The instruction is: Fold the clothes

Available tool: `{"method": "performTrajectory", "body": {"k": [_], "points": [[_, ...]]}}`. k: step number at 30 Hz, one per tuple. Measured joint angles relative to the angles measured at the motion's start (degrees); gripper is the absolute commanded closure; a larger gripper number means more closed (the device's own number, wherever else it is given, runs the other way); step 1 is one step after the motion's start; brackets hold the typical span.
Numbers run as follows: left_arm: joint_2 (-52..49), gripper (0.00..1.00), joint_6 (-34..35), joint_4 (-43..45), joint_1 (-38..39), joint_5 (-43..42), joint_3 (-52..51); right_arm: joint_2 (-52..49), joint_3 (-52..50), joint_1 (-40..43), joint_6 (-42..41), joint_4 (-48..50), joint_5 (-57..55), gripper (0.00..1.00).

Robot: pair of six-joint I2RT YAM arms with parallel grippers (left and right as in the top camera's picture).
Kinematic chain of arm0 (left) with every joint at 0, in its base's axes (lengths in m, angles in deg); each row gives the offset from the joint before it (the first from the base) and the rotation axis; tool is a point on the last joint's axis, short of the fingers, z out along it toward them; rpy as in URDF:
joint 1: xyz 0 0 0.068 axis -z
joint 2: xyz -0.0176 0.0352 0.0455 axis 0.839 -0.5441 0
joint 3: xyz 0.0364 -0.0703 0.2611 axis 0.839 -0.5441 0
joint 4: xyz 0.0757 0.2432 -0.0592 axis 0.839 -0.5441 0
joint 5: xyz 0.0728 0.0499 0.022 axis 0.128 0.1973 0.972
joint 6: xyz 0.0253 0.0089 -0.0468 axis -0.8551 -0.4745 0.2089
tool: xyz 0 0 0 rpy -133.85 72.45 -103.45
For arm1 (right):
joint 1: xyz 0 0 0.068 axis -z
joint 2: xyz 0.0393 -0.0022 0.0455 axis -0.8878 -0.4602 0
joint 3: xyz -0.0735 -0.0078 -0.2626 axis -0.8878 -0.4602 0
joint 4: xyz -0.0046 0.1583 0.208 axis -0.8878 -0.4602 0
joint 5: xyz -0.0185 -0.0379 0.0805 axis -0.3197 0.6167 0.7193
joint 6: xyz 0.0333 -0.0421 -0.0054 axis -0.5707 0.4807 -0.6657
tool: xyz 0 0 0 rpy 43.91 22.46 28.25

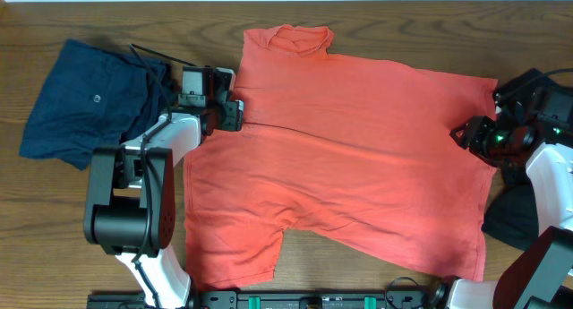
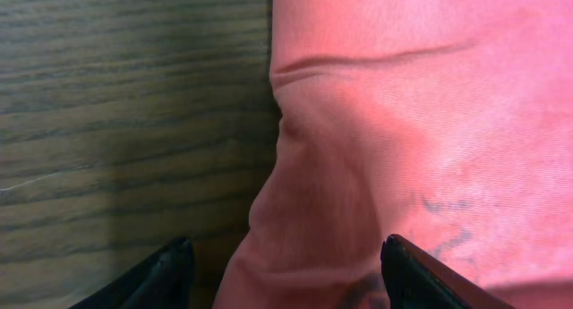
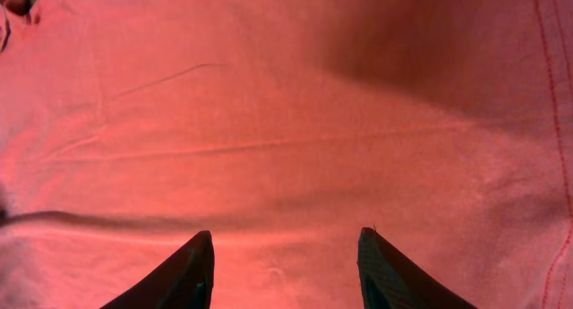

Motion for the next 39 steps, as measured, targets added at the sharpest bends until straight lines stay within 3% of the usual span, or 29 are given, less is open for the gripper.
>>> {"method": "performTrajectory", "body": {"k": [2,4,5,16,23,30,35,39], "points": [[-0.63,0.56,0.11,0.96,0.00,0.02,0.13,0.00,0.00,-0.04,0.04,-0.07,-0.04,0.50],[-0.98,0.85,0.09,1.31,0.00,0.07,0.28,0.00,0.00,-0.04,0.04,-0.09,-0.09,0.50],[-1.11,0.94,-0.13,1.27,-0.02,-0.09,0.37,0.00,0.00,-0.04,0.04,-0.11,-0.09,0.50],[5.38,0.94,0.50,-7.85,0.96,-0.61,0.98,0.00,0.00,-0.04,0.09,-0.04,-0.22,0.52],[9.33,0.93,0.50,-17.88,7.26,-0.61,1.62,0.00,0.00,-0.04,0.22,0.00,-0.24,0.53],[7.80,0.68,0.66,-26.75,16.28,1.22,1.55,0.00,0.00,-0.04,0.24,0.00,-0.24,0.53],[7.93,0.48,0.72,-30.27,17.99,11.80,2.10,0.00,0.00,-0.04,0.24,0.07,-0.24,0.52],[9.51,0.47,1.31,-26.67,15.17,17.75,4.20,0.00,0.00,-0.04,0.24,0.11,-0.24,0.52]]}}
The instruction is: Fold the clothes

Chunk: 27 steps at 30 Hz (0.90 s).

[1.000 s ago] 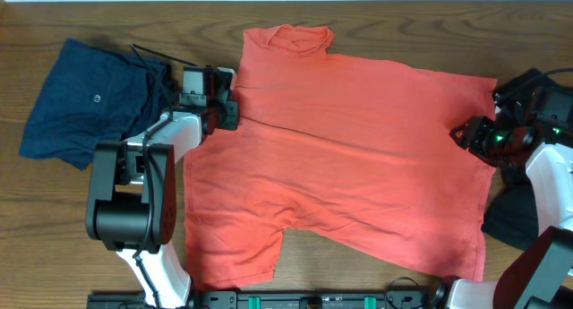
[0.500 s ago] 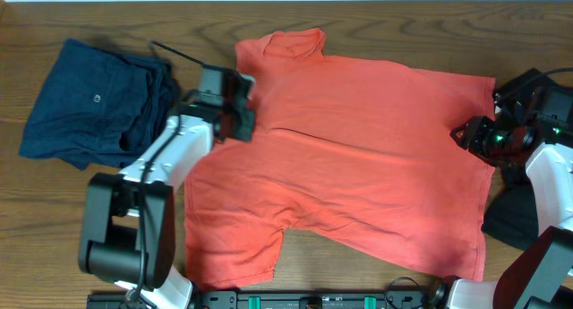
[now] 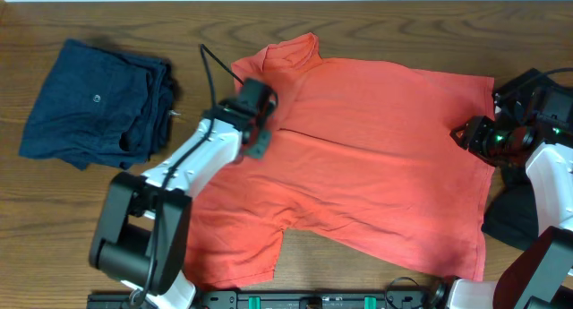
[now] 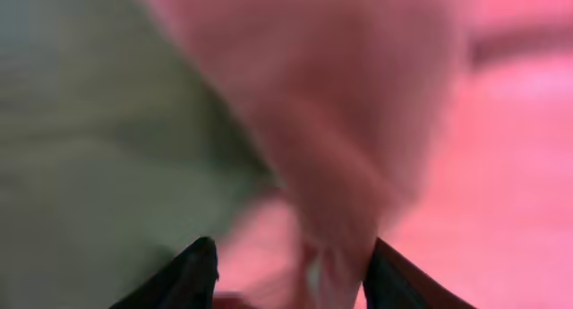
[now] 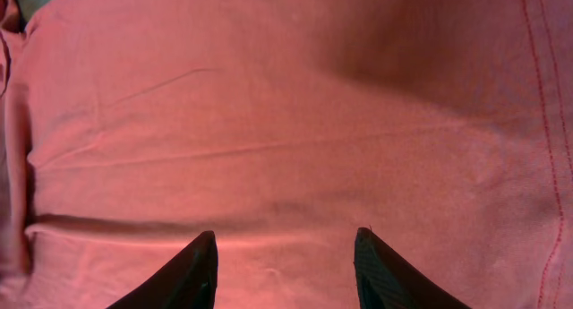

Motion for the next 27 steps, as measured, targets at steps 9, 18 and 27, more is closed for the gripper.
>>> {"method": "performTrajectory", "body": {"k": [9,18,27], "points": [[-2.56,0.46,0.02,9.01,-10.43,-12.68,1.66,0.00,0.00,0.00,0.00,0.02,0.00,0.51],[-10.64,0.47,1.18,13.66,-12.35,-26.14,1.66,0.00,0.00,0.00,0.00,0.02,0.00,0.52],[-11.15,0.94,4.09,22.62,-12.35,-29.99,1.68,0.00,0.00,0.00,0.00,-0.04,0.00,0.52]]}}
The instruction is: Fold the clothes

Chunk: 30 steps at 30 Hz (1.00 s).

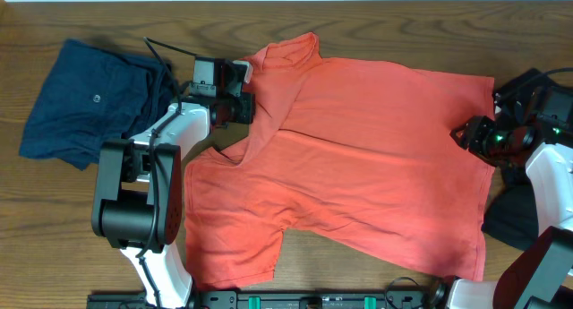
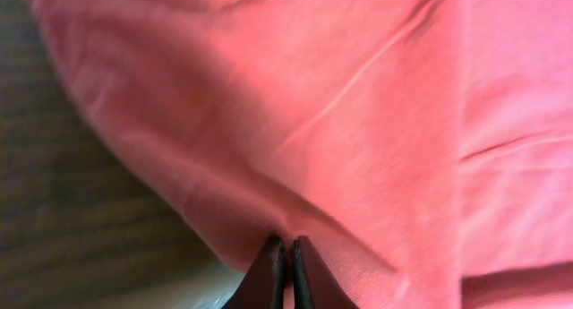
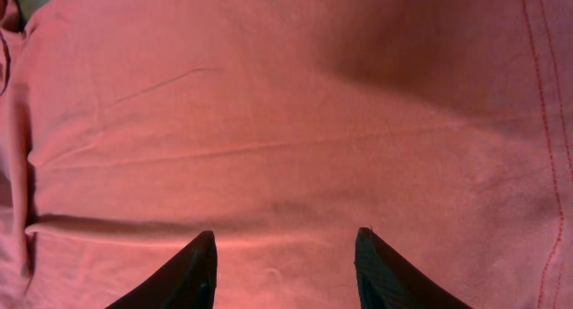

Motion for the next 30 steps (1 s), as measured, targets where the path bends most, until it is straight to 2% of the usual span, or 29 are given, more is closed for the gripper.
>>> {"method": "performTrajectory", "body": {"k": [5,16,23,24,26,30], "points": [[0.00,0.94,0.87,-0.42,0.83,-0.68,1.64,0.00,0.00,0.00,0.00,-0.02,0.00,0.52],[0.59,0.94,0.87,-6.05,5.42,5.01,5.49,0.00,0.00,0.00,-0.02,0.37,0.00,0.51],[2.05,0.94,-0.35,-15.78,16.79,10.95,5.73,0.00,0.00,0.00,-0.02,0.85,0.00,0.51],[2.05,0.93,-0.46,-17.35,18.99,12.13,5.73,0.00,0.00,0.00,-0.02,0.94,0.00,0.51],[2.05,0.72,-0.96,-19.50,22.38,13.81,5.73,0.00,0.00,0.00,-0.02,1.09,0.00,0.51],[2.05,0.71,-0.61,-20.94,25.86,16.11,5.73,0.00,0.00,0.00,-0.02,1.14,0.00,0.51]]}}
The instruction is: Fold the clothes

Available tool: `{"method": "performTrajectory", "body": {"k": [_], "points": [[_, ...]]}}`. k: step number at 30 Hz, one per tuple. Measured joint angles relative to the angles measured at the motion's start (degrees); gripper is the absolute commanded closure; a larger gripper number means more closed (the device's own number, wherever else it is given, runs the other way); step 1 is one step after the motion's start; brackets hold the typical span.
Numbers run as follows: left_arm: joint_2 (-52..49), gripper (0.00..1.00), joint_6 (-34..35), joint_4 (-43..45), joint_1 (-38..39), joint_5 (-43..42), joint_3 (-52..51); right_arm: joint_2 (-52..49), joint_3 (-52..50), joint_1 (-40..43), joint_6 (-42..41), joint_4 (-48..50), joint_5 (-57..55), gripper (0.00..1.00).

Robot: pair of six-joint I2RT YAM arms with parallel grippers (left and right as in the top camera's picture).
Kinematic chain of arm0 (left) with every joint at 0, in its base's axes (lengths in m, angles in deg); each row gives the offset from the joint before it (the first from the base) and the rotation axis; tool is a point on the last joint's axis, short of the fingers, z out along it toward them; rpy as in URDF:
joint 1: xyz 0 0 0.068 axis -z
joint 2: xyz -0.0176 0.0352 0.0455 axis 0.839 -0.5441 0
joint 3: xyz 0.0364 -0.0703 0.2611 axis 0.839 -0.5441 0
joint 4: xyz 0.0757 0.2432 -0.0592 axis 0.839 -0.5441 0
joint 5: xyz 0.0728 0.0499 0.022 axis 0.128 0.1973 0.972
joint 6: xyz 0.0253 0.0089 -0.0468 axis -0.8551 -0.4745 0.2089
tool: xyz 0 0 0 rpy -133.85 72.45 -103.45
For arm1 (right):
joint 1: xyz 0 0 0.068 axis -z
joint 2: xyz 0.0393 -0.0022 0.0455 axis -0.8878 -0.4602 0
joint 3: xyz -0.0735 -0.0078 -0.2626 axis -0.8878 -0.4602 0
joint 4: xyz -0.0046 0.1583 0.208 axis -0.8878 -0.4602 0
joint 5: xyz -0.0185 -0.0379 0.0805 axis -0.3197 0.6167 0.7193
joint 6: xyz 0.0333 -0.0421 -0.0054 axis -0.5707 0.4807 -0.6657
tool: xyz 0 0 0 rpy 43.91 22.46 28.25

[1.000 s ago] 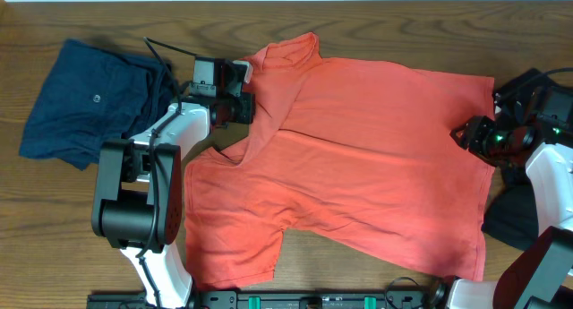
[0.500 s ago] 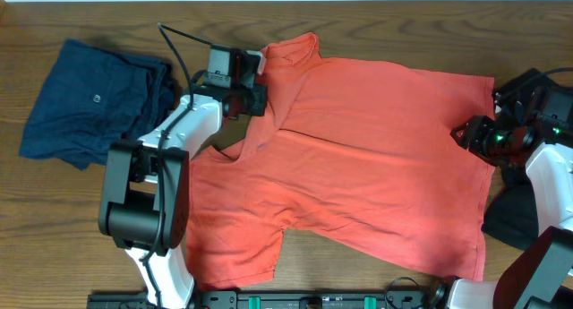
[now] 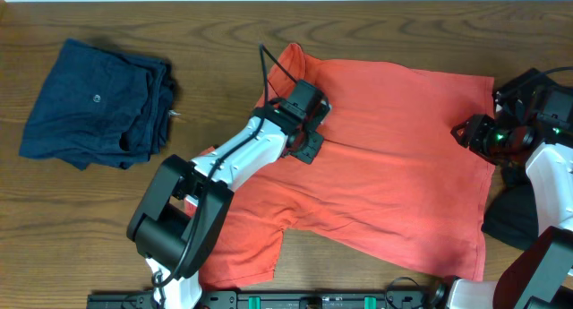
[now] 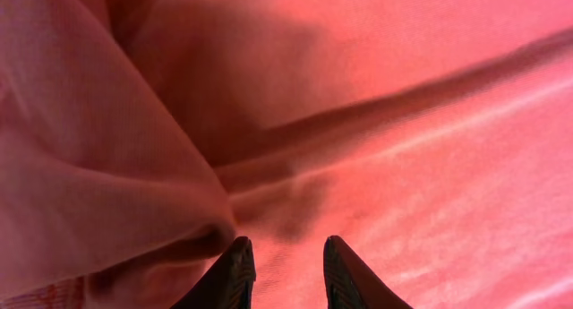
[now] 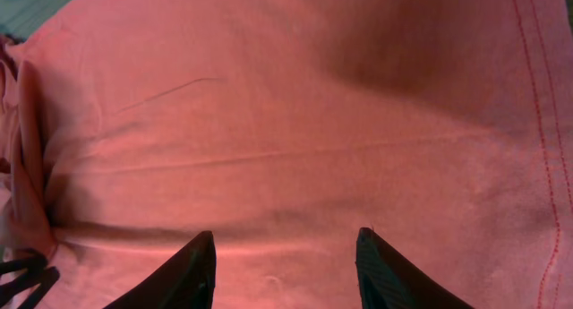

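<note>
A red shirt (image 3: 394,166) lies spread on the wooden table (image 3: 215,22), its upper left part turned over onto the body near the collar (image 3: 288,63). My left gripper (image 3: 309,123) hovers over that folded part, open. In the left wrist view the left gripper (image 4: 285,255) has only flat red cloth between its fingers, with a fold of shirt (image 4: 134,210) beside the left finger. My right gripper (image 3: 461,133) stands open at the shirt's right edge. In the right wrist view it (image 5: 285,246) is over smooth cloth near the stitched hem (image 5: 537,121).
Folded navy shorts (image 3: 94,103) lie at the far left. A black object (image 3: 510,221) sits at the right edge under the right arm. A black cable (image 3: 266,72) runs from the left wrist.
My left gripper was shut on the shirt's left edge near the collar. It is now open and farther right over the shirt, and that edge lies folded inward. The right arm has not moved.
First my left gripper was open at the flat shirt's left edge. Then it was over the shirt, whose upper left had shifted right. Then it was back at the left, shut on the edge. Now that edge is folded in and released.
</note>
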Motion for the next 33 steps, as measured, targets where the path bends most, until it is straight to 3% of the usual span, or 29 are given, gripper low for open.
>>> {"method": "performTrajectory", "body": {"k": [6,11,16,25,30,33], "points": [[1.97,0.66,0.52,-0.11,-1.55,5.29,0.00,0.00,0.00,0.00,0.00,-0.02,0.00,0.50],[6.29,0.61,1.09,0.11,-7.69,7.37,0.72,0.00,0.00,0.00,0.00,-0.02,0.02,0.50],[4.37,0.49,1.62,2.97,-15.19,3.69,0.96,0.00,0.00,0.00,0.00,-0.09,0.02,0.50],[-2.73,0.43,3.28,4.24,-21.33,-6.23,0.96,0.00,0.00,0.00,0.00,-0.50,0.00,0.49],[-4.48,0.43,5.14,5.79,-21.42,-9.81,0.96,0.00,0.00,0.00,-0.02,-0.50,0.00,0.49],[-5.55,0.65,6.12,7.02,-21.38,-12.00,1.16,0.00,0.00,0.00,-0.02,-0.52,0.02,0.49]]}}
